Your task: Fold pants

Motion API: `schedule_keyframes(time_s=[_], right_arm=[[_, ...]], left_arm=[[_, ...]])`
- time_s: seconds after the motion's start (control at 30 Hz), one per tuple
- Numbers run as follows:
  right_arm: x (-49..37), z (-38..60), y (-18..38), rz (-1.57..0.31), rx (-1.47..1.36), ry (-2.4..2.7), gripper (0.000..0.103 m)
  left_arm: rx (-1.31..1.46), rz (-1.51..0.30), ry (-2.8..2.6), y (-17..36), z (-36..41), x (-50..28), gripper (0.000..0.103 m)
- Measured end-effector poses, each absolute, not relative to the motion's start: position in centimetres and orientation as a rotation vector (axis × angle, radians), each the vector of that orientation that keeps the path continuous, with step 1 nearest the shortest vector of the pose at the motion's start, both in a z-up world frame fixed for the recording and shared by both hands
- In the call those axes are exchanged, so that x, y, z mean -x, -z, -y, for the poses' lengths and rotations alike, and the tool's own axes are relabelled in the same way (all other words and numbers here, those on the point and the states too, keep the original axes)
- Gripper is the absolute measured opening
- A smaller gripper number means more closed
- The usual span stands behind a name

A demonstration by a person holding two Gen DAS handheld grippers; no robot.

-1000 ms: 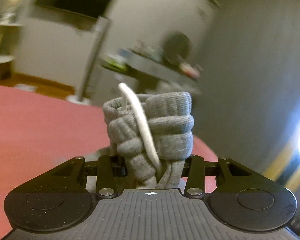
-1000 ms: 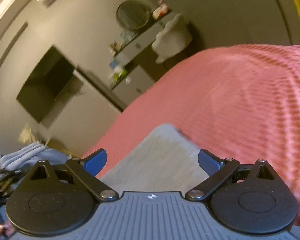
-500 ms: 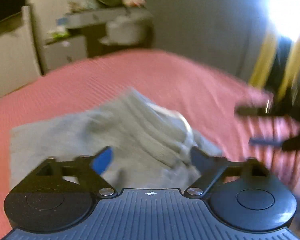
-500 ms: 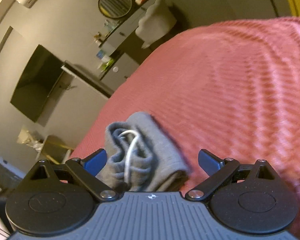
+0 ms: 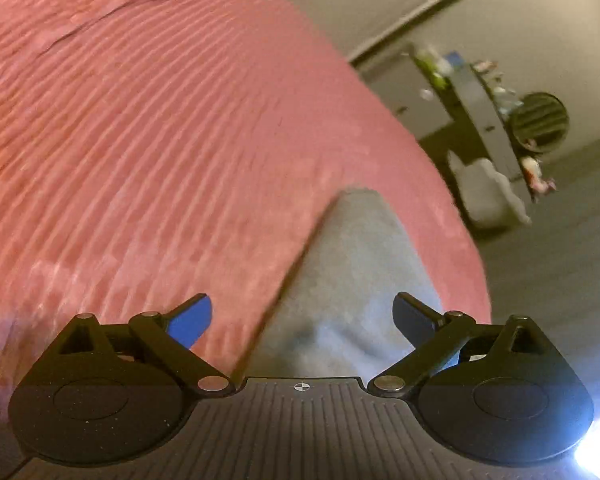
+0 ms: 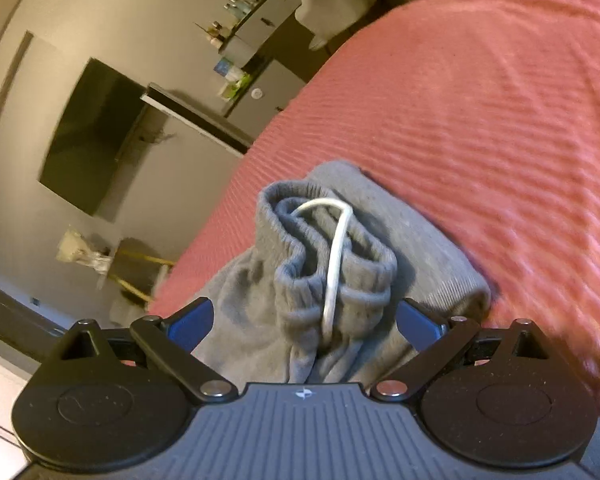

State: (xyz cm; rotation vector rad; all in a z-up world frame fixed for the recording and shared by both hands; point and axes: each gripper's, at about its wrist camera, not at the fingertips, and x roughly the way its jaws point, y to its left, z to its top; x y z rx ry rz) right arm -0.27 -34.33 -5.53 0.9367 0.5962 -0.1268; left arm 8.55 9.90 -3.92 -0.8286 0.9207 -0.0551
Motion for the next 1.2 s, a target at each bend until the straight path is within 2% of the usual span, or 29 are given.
schedule_keyframes(time_s=[0.17, 0.2, 0.23, 0.27, 0.4, 0.53, 0.57, 0.6, 0.63, 0.67, 0.73, 0.77, 0.8, 0.9, 1.03, 1.07, 1.13, 1.17, 1.2], right_arm=[[-2.8, 33.4, 7.3, -0.693, -0.946, 0.15, 0.096], [-3.0, 33.1, 7.4, -0.692, -0.948, 0.16, 0.082], [-3.2, 32.8, 7.3, -0.685, -0.932, 0.171, 0.074], [-3.4, 32.4, 7.0, -0.693, -0.89, 0.202, 0.055], [-2.4, 31.7, 5.2, -0.627, -0.883, 0.181, 0.049], [-1.2, 31.4, 3.6, -0.533, -0.859, 0.14, 0.05], [-1.2, 31.5, 4.1, -0.551, -0.832, 0.148, 0.056], [-1.6, 31.7, 4.9, -0.601, -0.801, 0.174, 0.069], [-2.0, 32.1, 5.9, -0.69, -0.763, 0.257, 0.074], [-1.7, 32.5, 6.4, -0.72, -0.779, 0.318, 0.072], [0.0, 33.4, 6.2, -0.64, -0.886, 0.302, 0.081], [0.3, 33.4, 5.6, -0.619, -0.875, 0.315, 0.089], [0.5, 33.1, 4.7, -0.605, -0.824, 0.342, 0.091], [0.7, 31.8, 2.0, -0.561, -0.654, 0.349, 0.091], [-0.8, 30.7, 0.5, -0.527, -0.667, 0.167, 0.091], [-1.5, 30.3, 0.2, -0.533, -0.621, 0.16, 0.089], [-3.1, 28.6, -0.3, -0.549, -0.477, 0.151, 0.06], [-4.0, 27.6, -0.3, -0.573, -0.4, 0.14, 0.029], [-4.8, 26.9, -0.1, -0.601, -0.363, 0.133, 0.024]], left_arm=[[0.686, -0.966, 0.073, 4.3, -8.3, -8.7, 0.1], [0.683, -0.983, 0.093, 4.5, -8.1, -8.9, 0.1], [0.682, -0.995, 0.104, 4.6, -8.0, -9.0, 0.1], [0.683, -1.007, 0.106, 4.8, -8.0, -9.0, 0.1], [0.725, -1.014, 0.102, 5.0, -8.7, -8.5, 0.1], [0.715, -1.013, 0.101, 5.0, -8.7, -7.9, 0.1], [0.711, -1.018, 0.101, 5.0, -8.5, -8.2, 0.1], [0.706, -1.024, 0.102, 5.1, -8.3, -8.4, 0.1], [0.702, -1.03, 0.1, 5.1, -8.2, -8.6, 0.1], [0.7, -1.035, 0.099, 5.2, -8.2, -8.6, 0.1], [0.692, -1.042, 0.102, 5.2, -8.0, -8.6, 0.1], [0.685, -1.046, 0.102, 5.3, -7.9, -8.7, 0.1], [0.677, -1.049, 0.101, 5.3, -7.8, -8.9, 0.1], [0.648, -1.057, 0.109, 5.4, -7.2, -9.1, 0.1], [0.597, -1.072, 0.113, 5.5, -6.4, -9.2, 0.1], [0.588, -1.075, 0.112, 5.6, -6.4, -9.2, 0.1], [0.583, -1.076, 0.108, 5.5, -6.4, -9.0, 0.1], [0.584, -1.076, 0.106, 5.5, -6.5, -9.0, 0.1], [0.587, -1.076, 0.103, 5.5, -6.5, -9.0, 0.1]])
